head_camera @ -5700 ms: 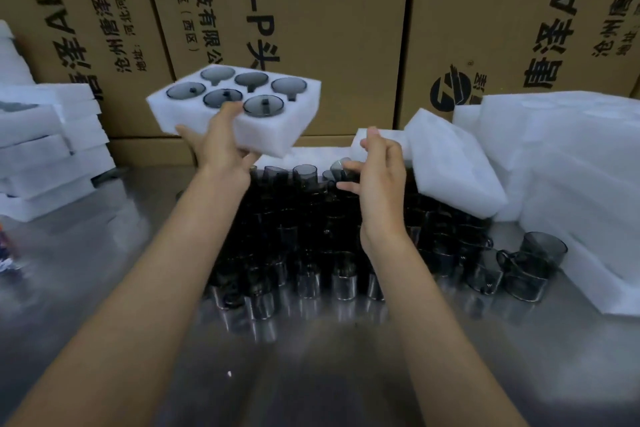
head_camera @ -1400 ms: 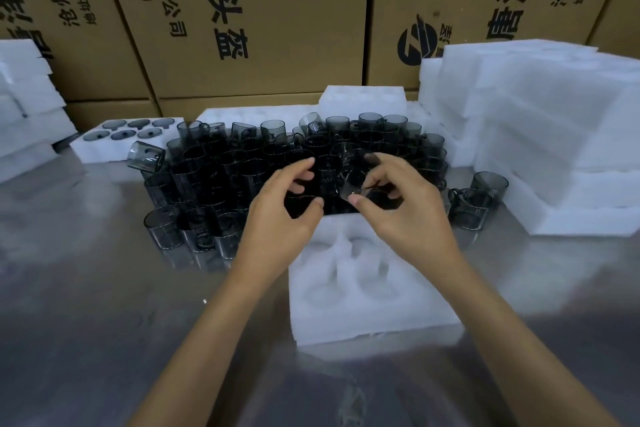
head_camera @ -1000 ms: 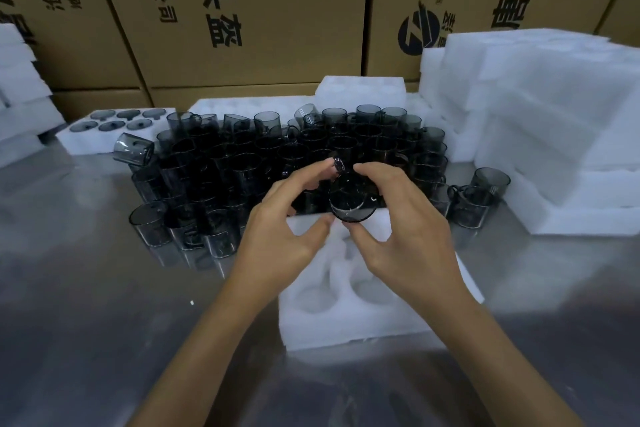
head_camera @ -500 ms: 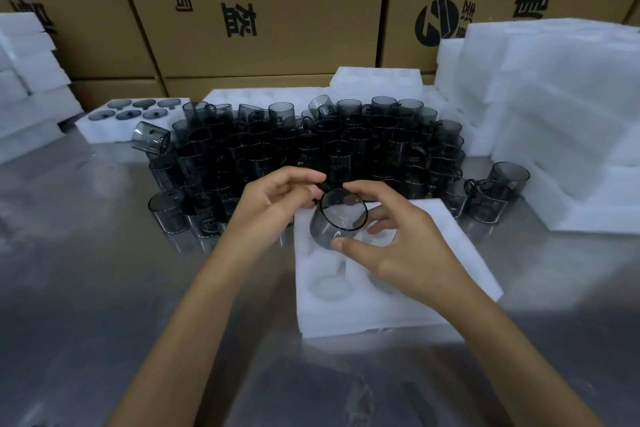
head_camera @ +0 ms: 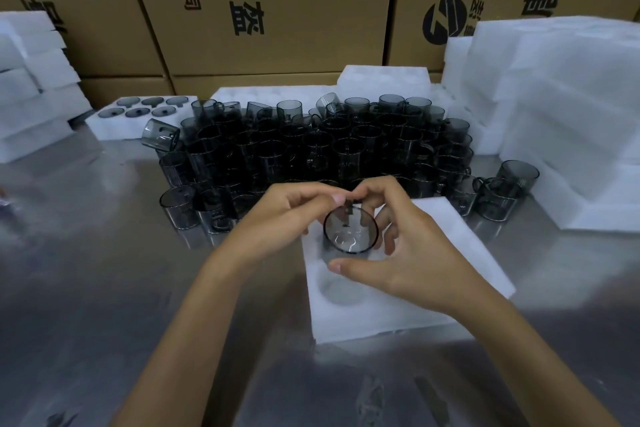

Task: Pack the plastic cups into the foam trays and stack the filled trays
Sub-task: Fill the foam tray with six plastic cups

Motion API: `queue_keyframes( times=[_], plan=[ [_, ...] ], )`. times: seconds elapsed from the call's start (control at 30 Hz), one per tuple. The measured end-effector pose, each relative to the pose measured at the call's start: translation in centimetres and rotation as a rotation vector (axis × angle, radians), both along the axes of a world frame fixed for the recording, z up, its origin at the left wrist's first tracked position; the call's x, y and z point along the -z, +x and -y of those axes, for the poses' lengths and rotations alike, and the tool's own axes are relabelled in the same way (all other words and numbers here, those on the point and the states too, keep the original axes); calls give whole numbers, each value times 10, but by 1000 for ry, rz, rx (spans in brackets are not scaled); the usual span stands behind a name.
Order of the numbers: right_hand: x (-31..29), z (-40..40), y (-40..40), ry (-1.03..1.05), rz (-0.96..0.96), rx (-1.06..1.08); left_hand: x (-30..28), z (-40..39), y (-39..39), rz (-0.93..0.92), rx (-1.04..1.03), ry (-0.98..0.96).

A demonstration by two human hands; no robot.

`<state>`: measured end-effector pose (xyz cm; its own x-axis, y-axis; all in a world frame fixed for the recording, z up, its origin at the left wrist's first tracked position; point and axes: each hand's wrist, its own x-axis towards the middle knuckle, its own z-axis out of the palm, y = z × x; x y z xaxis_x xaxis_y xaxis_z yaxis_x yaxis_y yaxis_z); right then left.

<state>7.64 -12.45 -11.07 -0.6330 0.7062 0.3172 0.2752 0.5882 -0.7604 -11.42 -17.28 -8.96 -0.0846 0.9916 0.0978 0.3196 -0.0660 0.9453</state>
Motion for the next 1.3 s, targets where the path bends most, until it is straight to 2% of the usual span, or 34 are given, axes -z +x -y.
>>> queue_keyframes(
  times=[0.13,0.23,0.37,0.53,0.7,0.8,0.87,0.93,1.03,1.13,1.3],
  plan=[
    [-2,9,-5,137,68,-27,-3,3,6,18,169,-21],
    [-7,14,-4,160,98,-30,-5,6,2,-47,248,-55],
    [-10,17,-2,160,234,-57,-5,8,-4,-99,300,-130],
    [-9,13,2,110,323,-83,-5,8,-11,-117,266,-164],
    [-4,10,2,95,378,-98,-5,9,-17,-211,266,-209],
    [-2,2,6,59,300,-87,-1,8,-20,-254,245,-233],
    [0,-8,12,116,257,-22,1,7,-25,-272,197,-245],
    [3,-16,18,159,320,9,3,6,-30,-281,121,-291],
    [7,-20,20,51,476,0,6,7,-32,-303,93,-404],
    [9,-22,17,-8,562,11,10,6,-28,-252,109,-499],
    [10,-19,14,-16,499,50,7,5,-23,-194,102,-416]
  ],
)
